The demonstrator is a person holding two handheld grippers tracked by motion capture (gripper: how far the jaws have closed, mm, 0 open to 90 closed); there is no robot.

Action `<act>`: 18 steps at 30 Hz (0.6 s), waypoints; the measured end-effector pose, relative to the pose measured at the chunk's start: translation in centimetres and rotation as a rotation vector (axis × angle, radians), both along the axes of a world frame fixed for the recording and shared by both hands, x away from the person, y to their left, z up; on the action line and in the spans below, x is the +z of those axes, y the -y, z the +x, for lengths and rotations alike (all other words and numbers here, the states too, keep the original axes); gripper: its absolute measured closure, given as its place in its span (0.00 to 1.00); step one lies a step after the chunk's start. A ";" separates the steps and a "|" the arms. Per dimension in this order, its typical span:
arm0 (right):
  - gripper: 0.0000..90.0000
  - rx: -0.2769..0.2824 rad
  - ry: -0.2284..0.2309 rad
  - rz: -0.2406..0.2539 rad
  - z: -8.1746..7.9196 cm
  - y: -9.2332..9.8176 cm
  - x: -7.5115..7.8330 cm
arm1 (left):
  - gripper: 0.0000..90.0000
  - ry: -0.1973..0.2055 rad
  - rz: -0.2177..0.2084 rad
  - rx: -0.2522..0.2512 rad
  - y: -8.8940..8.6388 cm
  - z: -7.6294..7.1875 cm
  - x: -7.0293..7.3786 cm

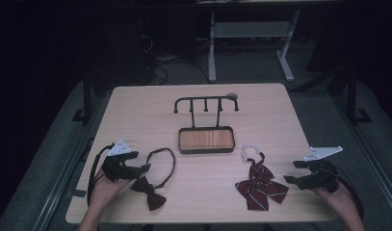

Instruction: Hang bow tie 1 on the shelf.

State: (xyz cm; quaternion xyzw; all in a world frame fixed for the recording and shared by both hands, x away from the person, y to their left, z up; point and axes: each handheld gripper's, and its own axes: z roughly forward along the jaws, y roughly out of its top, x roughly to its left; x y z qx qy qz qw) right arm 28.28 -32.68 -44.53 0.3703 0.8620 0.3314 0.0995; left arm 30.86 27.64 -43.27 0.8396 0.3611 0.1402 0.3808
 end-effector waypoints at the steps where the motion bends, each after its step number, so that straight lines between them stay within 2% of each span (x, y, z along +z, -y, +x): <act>1: 0.31 0.000 -0.002 -0.002 0.0 0.0 0.0 | 0.30 -0.003 -0.001 -0.002 0.1 0.0 0.0; 12: 0.29 0.014 0.009 -0.005 0.0 -0.7 0.5 | 0.30 0.004 0.014 -0.019 0.0 0.0 0.1; 15: 0.29 0.017 0.008 -0.009 -0.1 -1.1 0.8 | 0.30 0.002 0.000 -0.009 0.0 -0.2 0.1; 16: 0.29 0.028 0.019 -0.019 -0.1 -1.1 0.8 | 0.30 0.002 0.000 -0.011 -0.1 -0.2 0.1; 18: 0.28 0.030 0.010 -0.019 -0.1 -1.2 0.8 | 0.30 0.005 0.002 -0.015 0.0 -0.2 0.1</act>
